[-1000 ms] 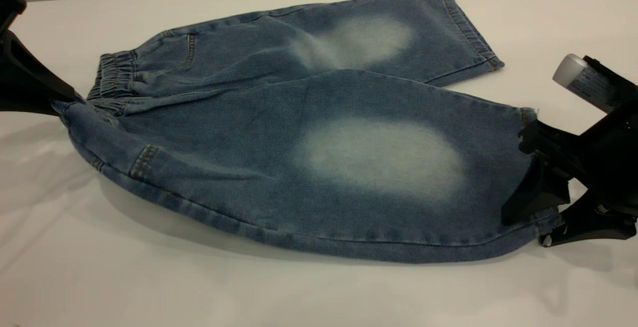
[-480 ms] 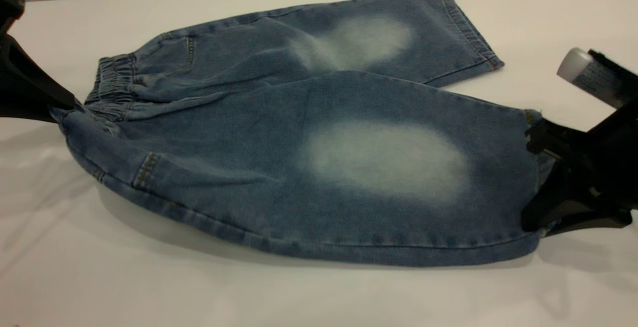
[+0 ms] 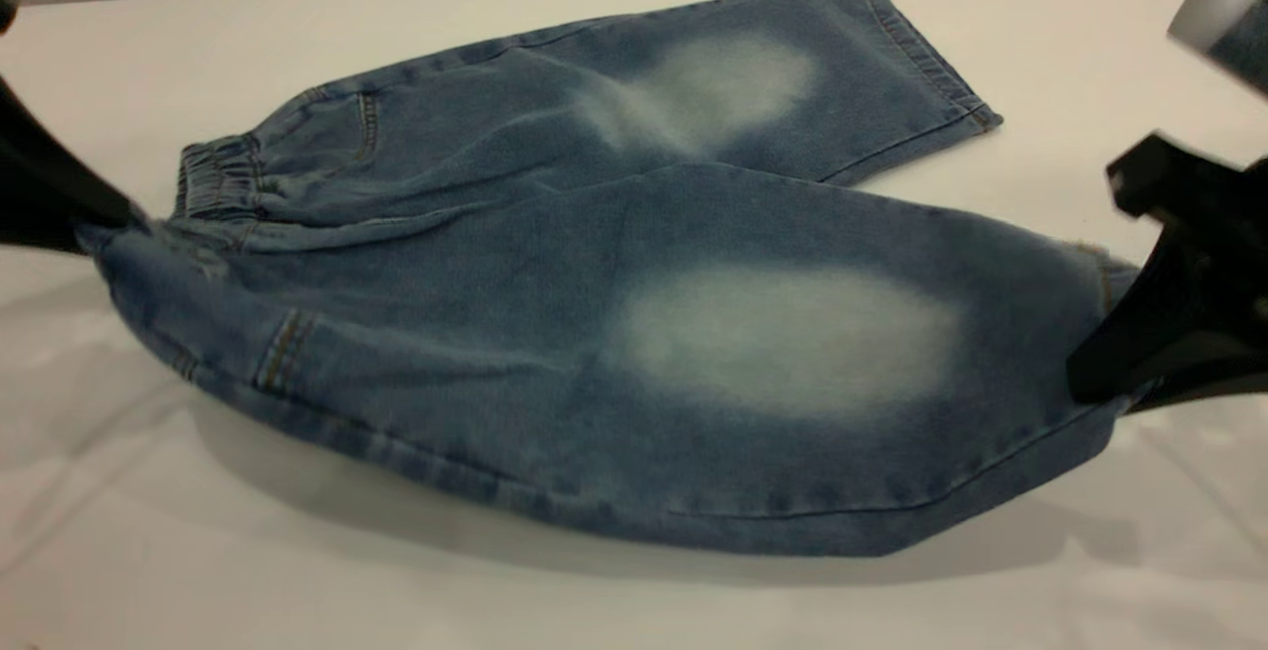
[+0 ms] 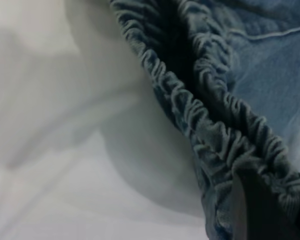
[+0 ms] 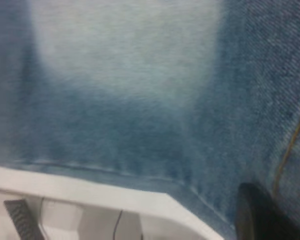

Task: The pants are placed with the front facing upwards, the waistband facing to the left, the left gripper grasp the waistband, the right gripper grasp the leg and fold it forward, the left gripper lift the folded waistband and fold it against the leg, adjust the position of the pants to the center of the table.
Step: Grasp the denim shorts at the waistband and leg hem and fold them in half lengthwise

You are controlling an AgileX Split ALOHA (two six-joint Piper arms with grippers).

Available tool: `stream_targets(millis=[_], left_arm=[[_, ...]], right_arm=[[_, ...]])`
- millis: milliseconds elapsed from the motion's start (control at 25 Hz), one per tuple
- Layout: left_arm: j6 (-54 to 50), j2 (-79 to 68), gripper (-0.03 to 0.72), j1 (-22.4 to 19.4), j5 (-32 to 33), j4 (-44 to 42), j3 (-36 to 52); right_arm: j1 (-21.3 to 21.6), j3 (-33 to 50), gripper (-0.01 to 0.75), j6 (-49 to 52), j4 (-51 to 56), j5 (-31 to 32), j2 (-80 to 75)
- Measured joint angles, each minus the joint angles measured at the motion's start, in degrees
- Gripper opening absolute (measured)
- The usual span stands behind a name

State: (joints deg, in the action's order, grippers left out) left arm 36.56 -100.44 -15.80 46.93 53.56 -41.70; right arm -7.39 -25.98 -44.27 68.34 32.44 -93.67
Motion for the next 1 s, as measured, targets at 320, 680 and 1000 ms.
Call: stream_targets(millis=[320,680,1000], left_arm=[[-0.5,7.9,0.127,0.0,1.2,-1.2,7.5],[-5.9,19.5,0.127,0.0,3.3,-1.9,9.9],[-5.6,20.8,0.127,-0.1,0.0,6.5,9.6]], right_arm=[[0.0,0.0,0.025,17.0,-16.6,7.2,12.0],[0.0,-1.1,0.025,30.8,-26.9,11.8,26.9],[0.0,-10.7,0.025,30.5,-27.1,6.7,21.3]])
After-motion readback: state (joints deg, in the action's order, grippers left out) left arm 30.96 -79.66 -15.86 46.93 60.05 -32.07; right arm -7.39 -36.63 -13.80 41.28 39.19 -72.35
